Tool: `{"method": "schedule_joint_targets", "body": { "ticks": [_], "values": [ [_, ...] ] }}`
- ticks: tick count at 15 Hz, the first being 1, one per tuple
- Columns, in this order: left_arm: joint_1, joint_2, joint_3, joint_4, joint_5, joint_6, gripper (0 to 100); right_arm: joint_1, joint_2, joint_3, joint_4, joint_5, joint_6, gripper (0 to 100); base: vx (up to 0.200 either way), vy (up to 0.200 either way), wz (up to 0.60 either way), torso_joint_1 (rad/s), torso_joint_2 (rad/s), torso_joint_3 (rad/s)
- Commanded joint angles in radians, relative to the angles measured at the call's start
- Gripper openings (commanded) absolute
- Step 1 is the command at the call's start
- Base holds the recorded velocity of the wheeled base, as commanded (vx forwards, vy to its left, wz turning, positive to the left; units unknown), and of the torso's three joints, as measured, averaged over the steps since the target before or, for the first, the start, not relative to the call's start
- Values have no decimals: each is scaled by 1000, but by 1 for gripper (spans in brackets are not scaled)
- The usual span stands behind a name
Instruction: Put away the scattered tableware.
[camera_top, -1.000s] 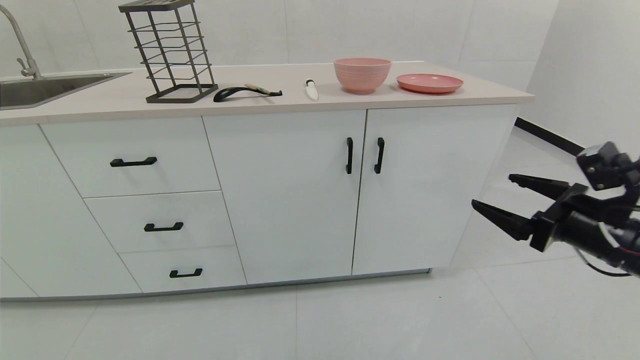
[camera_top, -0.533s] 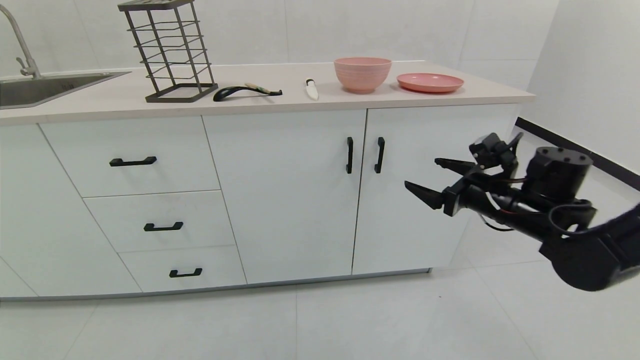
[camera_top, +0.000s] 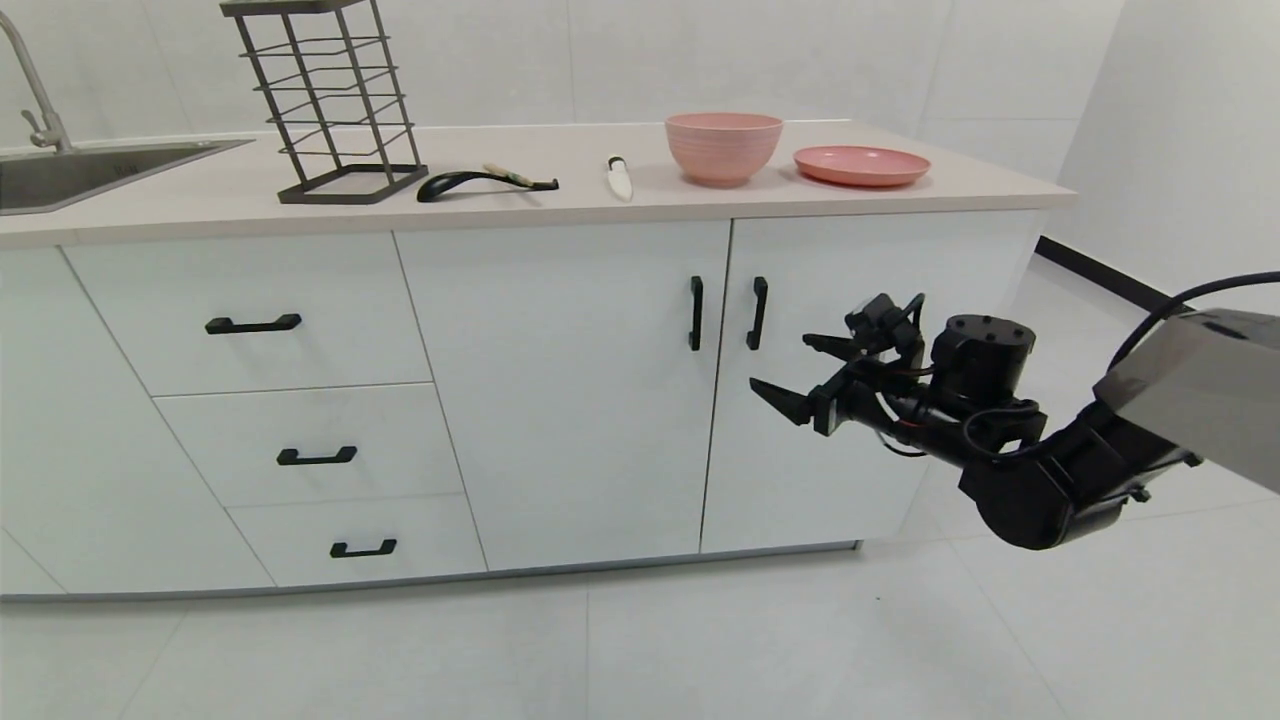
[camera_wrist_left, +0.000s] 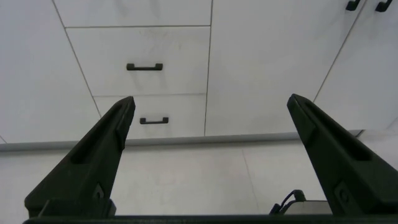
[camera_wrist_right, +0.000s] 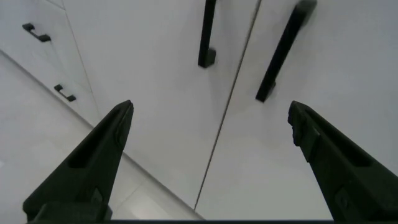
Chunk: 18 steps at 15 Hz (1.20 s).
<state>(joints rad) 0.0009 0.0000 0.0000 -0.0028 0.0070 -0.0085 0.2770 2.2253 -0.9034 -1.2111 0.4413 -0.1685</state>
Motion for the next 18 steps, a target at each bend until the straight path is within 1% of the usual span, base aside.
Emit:
{"method": "schedule_joint_targets", "body": {
  "ticks": [1,3,4,5,7,8,9,10,11,12,13,14,15,16,17,18],
  "values": [
    [1,0,0,0,-1,7,100,4,-4,1,-2,-1,0,100,0,0,0,0,0,0],
    [1,0,0,0,-2,10,100,8,-21,6,-4,-3,0,100,0,0,0,0,0,0],
    [1,0,0,0,-4,18,100,11,-30,9,-4,-3,0,100,0,0,0,0,0,0],
    [1,0,0,-2,-25,39,100,22,-55,21,-8,-3,1,100,0,0,0,0,0,0],
    [1,0,0,-17,-98,48,100,34,-118,60,-8,-3,1,100,0,0,0,0,0,0],
    [1,2,-38,-154,-96,24,100,42,-161,93,-8,-1,0,100,0,0,0,0,0,0],
    [2,25,-121,-296,-122,10,100,42,-202,130,-8,-1,0,100,0,0,0,0,0,0],
    [-2,64,-179,-307,-176,12,100,37,-217,155,-10,1,-2,100,0,0,0,0,0,0],
    [-2,103,-218,-304,-274,1,100,36,-236,181,-13,1,-3,100,0,0,0,0,0,0],
    [-2,150,-216,-301,-352,-27,100,36,-248,201,-16,2,-3,100,0,0,0,0,0,0],
    [-2,181,-218,-295,-380,-53,100,36,-250,204,-16,2,-3,100,0,0,0,0,0,0],
    [-7,273,-247,-272,-435,-93,100,36,-250,207,-16,2,-5,100,0,0,0,0,0,0],
    [-18,370,-290,-260,-495,-85,100,36,-250,204,-16,2,-3,100,0,0,0,0,0,0],
    [-25,479,-327,-260,-536,-42,100,37,-250,202,-16,2,-3,100,0,0,0,0,0,0],
    [-32,603,-367,-260,-559,32,100,34,-250,204,-16,1,-2,100,0,0,0,0,0,0],
    [-39,704,-391,-261,-565,91,100,33,-248,205,-16,1,-2,100,0,0,0,0,0,0]
  ]
}}
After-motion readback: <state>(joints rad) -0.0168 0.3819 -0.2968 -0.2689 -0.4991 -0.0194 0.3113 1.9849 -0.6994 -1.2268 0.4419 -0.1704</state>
